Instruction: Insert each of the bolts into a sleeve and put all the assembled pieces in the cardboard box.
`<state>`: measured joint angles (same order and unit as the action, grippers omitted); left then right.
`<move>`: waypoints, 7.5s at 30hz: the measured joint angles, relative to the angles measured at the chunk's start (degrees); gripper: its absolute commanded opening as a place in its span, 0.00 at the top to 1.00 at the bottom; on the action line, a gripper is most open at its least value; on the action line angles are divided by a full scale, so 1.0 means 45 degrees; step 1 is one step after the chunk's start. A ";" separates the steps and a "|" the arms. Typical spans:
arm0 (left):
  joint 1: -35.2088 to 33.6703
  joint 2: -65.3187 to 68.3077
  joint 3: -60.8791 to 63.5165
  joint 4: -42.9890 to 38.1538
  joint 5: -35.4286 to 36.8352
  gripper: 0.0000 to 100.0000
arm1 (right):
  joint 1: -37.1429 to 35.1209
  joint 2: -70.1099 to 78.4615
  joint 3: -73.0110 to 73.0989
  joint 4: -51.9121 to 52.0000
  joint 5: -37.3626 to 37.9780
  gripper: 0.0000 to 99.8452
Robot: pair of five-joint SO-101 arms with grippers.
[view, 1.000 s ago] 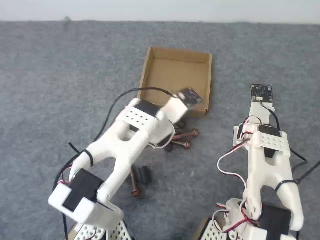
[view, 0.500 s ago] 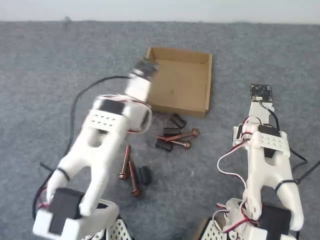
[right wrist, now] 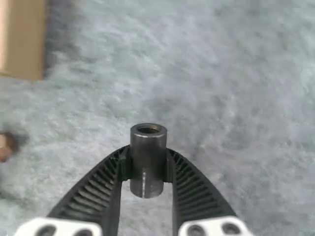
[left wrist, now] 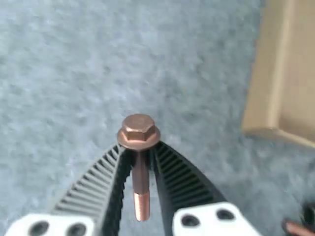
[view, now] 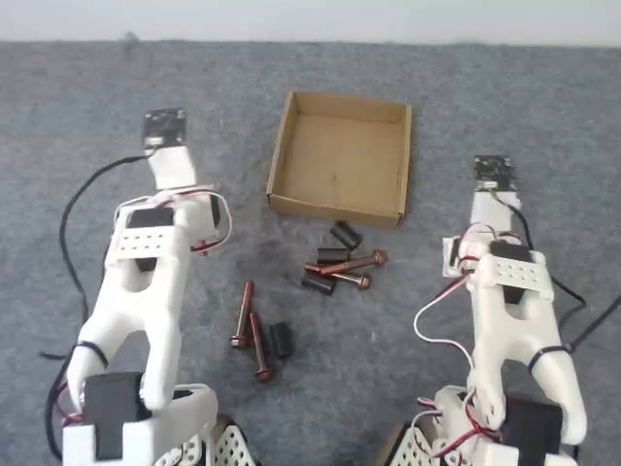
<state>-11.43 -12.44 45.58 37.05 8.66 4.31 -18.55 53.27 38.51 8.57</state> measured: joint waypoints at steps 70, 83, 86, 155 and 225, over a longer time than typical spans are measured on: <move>-0.1309 -0.0020 0.0996 -0.2325 0.0059 0.99 | -0.6310 0.0918 0.7697 -2.3502 -0.2168 0.99; -0.1192 -0.0020 0.0996 -0.2325 0.0059 0.99 | -0.6271 -0.0821 0.9104 -2.3170 -0.3399 0.99; -0.0996 -0.0020 0.0996 -0.2325 0.0039 0.99 | -0.6291 -0.0840 0.9104 -2.3150 -0.4063 0.99; 0.5021 -0.3946 -0.0703 -0.2598 0.0039 0.99 | -0.8850 -0.0840 0.9123 -2.1392 -0.4435 0.99; 0.7717 -0.7932 0.1915 -0.1387 0.2755 0.99 | -0.8498 -0.0840 0.9123 -2.1275 -0.4435 0.99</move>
<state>23.30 -48.13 54.20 30.81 21.05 -33.93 -22.33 94.33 -57.23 -11.38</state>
